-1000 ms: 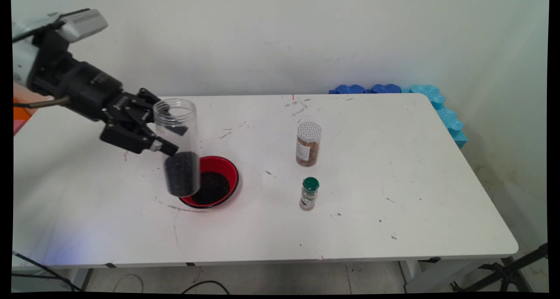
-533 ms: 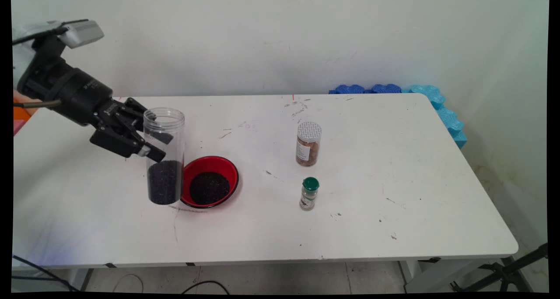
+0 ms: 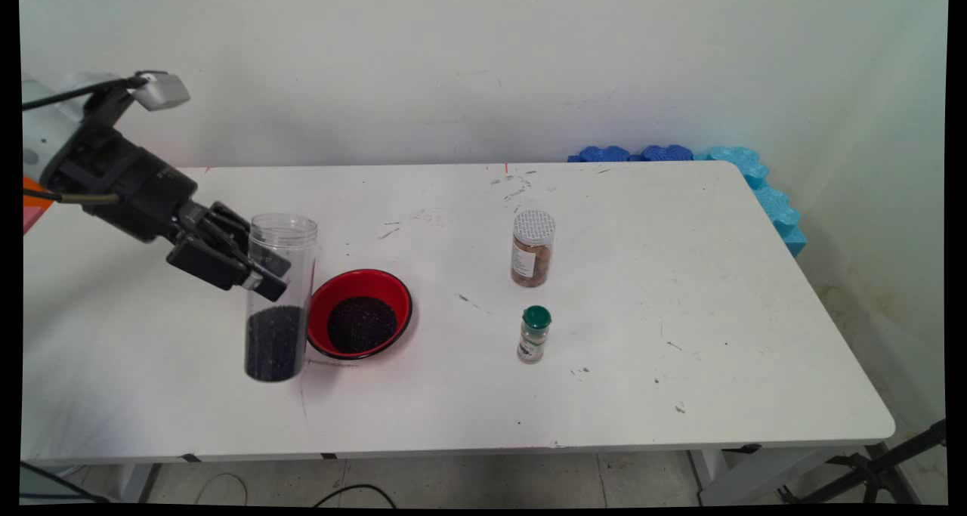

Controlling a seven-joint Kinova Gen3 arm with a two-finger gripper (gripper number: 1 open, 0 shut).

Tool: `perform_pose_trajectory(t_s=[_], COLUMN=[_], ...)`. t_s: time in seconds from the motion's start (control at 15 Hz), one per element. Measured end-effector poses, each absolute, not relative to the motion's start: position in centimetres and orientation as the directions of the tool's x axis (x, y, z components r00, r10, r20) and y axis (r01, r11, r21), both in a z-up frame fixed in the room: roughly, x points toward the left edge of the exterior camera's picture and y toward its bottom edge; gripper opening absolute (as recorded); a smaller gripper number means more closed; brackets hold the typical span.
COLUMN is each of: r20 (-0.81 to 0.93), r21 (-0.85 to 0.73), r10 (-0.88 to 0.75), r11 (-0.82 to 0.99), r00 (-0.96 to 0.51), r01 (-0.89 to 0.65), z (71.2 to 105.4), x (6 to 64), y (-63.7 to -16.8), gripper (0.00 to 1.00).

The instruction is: Pour the black seasoning powder in the red bowl

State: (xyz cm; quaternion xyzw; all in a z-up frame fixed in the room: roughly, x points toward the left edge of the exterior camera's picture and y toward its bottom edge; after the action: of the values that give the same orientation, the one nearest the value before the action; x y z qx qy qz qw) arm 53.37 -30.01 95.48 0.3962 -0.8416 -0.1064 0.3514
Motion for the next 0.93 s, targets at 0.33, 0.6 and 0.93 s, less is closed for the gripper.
perform_pose_trajectory(t_s=[0.33,0.6,0.93], r20=[0.383,0.275,0.132], r21=[0.572,0.653,0.724], r10=[-0.871,-0.948,-0.991], r11=[0.484,0.306,0.079], r00=[-0.306,-0.159,0.025], r01=[-0.662,-0.693,-0.686], z=[94.4,93.9,93.2], x=[52.9,52.5,51.9], y=[-29.9,-30.2,-30.2], gripper=[0.0,0.0,0.0])
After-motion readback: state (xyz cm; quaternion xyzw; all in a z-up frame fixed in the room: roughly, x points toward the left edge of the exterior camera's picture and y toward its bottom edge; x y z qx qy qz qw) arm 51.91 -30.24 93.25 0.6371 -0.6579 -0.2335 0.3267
